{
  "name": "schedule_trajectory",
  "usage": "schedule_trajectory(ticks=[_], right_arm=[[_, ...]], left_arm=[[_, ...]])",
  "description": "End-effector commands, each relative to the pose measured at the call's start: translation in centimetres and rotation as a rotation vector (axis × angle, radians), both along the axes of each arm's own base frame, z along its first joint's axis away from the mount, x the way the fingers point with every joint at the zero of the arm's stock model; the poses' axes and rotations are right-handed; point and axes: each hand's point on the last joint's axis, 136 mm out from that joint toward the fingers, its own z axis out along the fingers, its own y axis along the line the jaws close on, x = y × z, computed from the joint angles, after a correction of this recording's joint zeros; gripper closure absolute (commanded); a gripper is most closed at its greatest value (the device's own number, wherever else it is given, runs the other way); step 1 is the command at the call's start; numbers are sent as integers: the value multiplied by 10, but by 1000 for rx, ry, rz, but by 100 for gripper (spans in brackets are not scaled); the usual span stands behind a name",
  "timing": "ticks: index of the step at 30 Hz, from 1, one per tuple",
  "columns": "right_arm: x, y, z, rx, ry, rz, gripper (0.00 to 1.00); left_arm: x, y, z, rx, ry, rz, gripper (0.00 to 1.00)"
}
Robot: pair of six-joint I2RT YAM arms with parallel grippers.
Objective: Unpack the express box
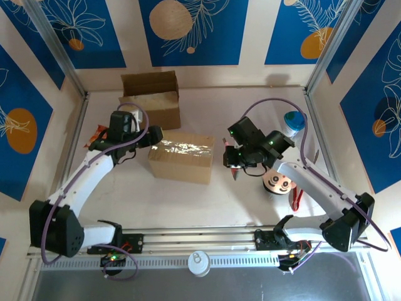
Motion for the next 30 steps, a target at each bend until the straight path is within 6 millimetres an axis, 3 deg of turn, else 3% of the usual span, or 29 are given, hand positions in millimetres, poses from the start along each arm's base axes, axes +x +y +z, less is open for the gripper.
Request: schedule_trajectory(ticks=[1, 16, 25, 30], right_arm=[[-8, 8, 3, 65, 18, 37, 100], [-22, 17, 7, 103, 16, 73, 100], [-34, 29, 16, 157, 27, 111, 100], [-39, 31, 17, 239, 55, 122, 100]], left_arm=[[6, -17, 10, -19, -49, -64, 14], [-11, -26, -47, 124, -94, -57, 19], [-25, -17, -81, 259, -62, -18, 19], [-29, -14, -88, 272, -47, -11, 19]])
